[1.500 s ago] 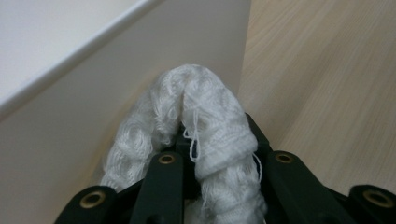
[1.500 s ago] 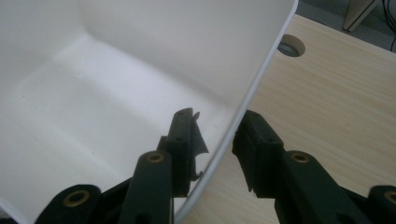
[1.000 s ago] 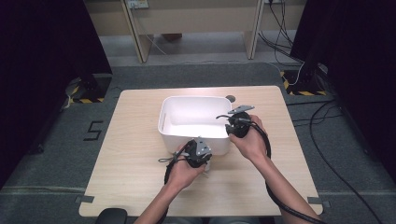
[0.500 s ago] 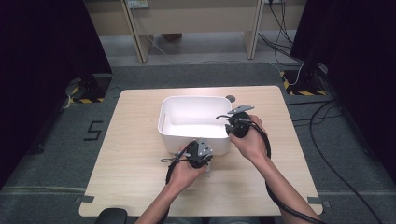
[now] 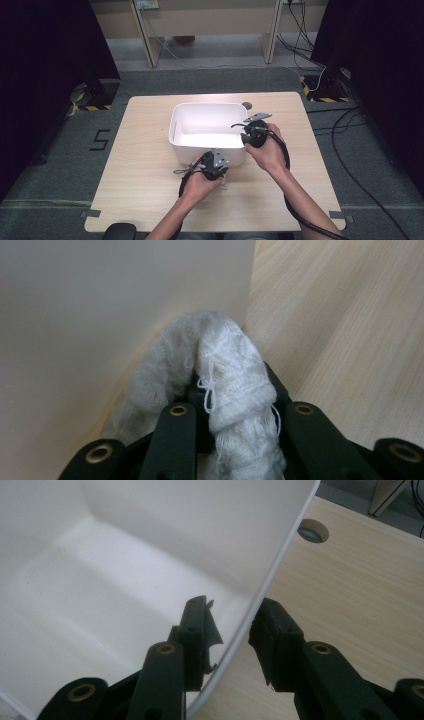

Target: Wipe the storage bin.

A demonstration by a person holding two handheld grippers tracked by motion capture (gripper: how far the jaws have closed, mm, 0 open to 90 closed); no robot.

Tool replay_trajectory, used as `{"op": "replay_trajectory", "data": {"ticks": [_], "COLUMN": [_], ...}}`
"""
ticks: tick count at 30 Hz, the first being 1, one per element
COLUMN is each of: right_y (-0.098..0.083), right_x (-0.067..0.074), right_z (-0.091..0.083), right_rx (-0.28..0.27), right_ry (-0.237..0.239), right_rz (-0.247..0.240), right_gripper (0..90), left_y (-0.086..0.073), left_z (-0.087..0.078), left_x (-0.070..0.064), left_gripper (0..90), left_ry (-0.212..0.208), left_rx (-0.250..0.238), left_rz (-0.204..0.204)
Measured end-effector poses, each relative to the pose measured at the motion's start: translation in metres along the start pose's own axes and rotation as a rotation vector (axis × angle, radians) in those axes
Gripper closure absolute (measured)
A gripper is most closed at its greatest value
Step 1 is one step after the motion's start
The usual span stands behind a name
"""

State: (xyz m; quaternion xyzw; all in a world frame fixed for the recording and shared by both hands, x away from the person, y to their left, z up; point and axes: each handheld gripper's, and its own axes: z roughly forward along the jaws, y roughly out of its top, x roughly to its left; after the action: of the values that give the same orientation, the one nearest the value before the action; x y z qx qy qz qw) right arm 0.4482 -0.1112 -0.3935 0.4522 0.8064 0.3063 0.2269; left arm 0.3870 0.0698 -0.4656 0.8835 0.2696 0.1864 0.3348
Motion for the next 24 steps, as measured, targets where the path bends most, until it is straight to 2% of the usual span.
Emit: {"op": "replay_trajectory", "data": {"ticks": [11, 24], "right_y": [0.0, 0.0], "right_x": [0.0, 0.001], "right_z": [0.0, 0.0], "right_rx": [0.001, 0.0], "right_ry": [0.002, 0.0], "right_rz": [0.004, 0.005], "right_gripper": [67.6, 67.7], "left_y": [0.002, 0.019], "left_z": [-0.005, -0.026], "left_x": [-0.001, -0.002], "left_gripper": [74.6, 74.7], "left_ry": [0.015, 0.028], "left_rx": [-0.015, -0.062], "left_rz": [-0.012, 0.005]}}
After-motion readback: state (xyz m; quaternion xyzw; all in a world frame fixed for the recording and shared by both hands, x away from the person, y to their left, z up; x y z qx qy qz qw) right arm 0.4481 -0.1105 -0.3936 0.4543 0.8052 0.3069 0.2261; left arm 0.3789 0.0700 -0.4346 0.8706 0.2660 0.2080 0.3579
